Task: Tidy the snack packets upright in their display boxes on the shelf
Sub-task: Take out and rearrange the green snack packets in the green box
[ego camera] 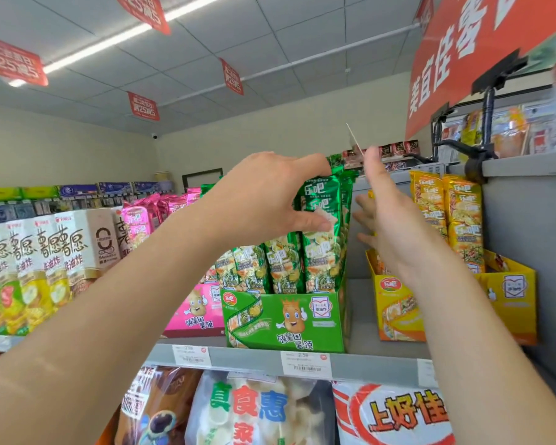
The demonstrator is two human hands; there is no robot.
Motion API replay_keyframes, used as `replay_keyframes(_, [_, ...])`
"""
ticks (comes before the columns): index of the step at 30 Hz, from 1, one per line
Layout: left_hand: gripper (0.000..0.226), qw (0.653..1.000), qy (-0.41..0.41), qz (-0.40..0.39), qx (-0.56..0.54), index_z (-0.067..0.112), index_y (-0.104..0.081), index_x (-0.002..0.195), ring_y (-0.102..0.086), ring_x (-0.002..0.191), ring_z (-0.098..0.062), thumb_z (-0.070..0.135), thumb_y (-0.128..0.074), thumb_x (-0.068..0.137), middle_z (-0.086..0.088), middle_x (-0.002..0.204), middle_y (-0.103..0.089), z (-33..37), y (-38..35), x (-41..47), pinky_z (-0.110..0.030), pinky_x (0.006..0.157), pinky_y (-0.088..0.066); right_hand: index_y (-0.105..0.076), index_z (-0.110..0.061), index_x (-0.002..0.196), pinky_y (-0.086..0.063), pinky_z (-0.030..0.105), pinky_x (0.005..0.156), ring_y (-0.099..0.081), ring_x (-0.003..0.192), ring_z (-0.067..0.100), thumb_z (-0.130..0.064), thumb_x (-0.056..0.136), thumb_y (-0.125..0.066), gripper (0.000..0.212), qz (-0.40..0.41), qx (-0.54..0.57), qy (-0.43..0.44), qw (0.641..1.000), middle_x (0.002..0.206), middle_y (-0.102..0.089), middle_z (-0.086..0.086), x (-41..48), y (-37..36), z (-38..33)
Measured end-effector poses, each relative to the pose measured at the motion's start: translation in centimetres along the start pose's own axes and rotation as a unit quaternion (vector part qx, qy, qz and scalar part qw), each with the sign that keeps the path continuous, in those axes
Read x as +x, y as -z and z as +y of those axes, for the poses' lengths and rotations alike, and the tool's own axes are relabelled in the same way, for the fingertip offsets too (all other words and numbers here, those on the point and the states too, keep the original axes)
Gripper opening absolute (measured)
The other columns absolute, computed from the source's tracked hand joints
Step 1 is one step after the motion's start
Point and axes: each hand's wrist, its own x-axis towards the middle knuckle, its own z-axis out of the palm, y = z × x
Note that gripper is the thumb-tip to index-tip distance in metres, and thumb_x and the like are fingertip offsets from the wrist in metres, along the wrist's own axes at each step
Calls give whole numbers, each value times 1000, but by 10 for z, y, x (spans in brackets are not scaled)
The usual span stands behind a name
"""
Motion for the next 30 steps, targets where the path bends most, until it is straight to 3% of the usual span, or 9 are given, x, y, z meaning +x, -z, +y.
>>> replay_keyframes(4, [65,1000,-2,-31,-5,25,-44,135,-52,78,-23,53,-68,82,6,87,-64,3,4,3,-31,68,-31,-30,-40,150,-26,54,116,-35,143,23,-101,47,-33,119,-127,42,18,991,155,-38,1,12,-1,6])
replay_keyframes(6, [65,999,-7,-48,6,24,-42,135,-53,79,-26,48,-71,82,11,77,-56,6,5,6,-34,69,-37,-29,-54,145,-20,50,118,-28,144,13,-104,45,-35,112,-145,16,31,989,158,-33,-7,13,-5,9])
replay_keyframes(9, [64,998,-10,-56,2,22,-42,134,-58,84,-28,45,-71,82,2,87,-65,3,4,7,-36,72,-43,-22,-61,143,-24,35,109,-28,133,-3,-100,43,-45,110,-88,-53,42,994,156,-29,-18,11,-11,13])
replay_keyframes(13, [72,997,-8,-61,-47,21,-36,145,-57,111,-23,38,-71,84,-2,128,-61,-2,6,3,-30,91,-40,-9,-48,150,-36,28,101,-39,132,6,-74,68,-65,103,5,-106,119,987,153,-36,-10,9,-19,19])
replay_keyframes(15, [78,997,-1,-45,-57,19,-33,148,-50,123,-21,38,-72,83,-3,139,-55,-6,11,-3,-24,95,-32,-9,-45,151,-28,34,108,-28,142,14,-57,79,-69,94,80,-164,211,960,158,-27,-6,4,-22,18])
replay_keyframes(18, [79,999,26,-25,-31,18,-41,144,-48,125,-22,49,-72,79,-5,138,-55,-19,16,-12,-24,95,-28,-25,-37,151,-23,51,112,-10,149,22,-34,89,-65,74,156,-342,370,850,163,-16,0,-6,-26,9])
replay_keyframes(21, [82,1000,1,-25,-6,11,-51,138,-46,127,-24,59,-67,73,-6,136,-57,-23,15,-21,-22,101,-24,-45,-31,144,-24,53,108,-9,150,26,-22,93,-56,52,138,-469,422,764,163,-18,0,-8,-28,4])
replay_keyframes(25, [84,1000,1,-7,16,14,-59,131,-39,134,-25,67,-62,66,-5,144,-49,-23,12,-33,-31,109,-28,-48,-25,141,-31,51,106,-22,144,23,-33,96,-51,46,83,-499,381,774,155,-34,0,-8,-24,2])
replay_keyframes(30, [75,995,31,-15,-97,10,-65,117,-57,107,-24,61,-66,61,-6,114,-65,-26,18,-31,-40,93,-44,-50,-19,139,-44,43,95,-40,127,27,-28,95,-55,46,69,-491,388,777,132,-50,5,-8,-20,3])
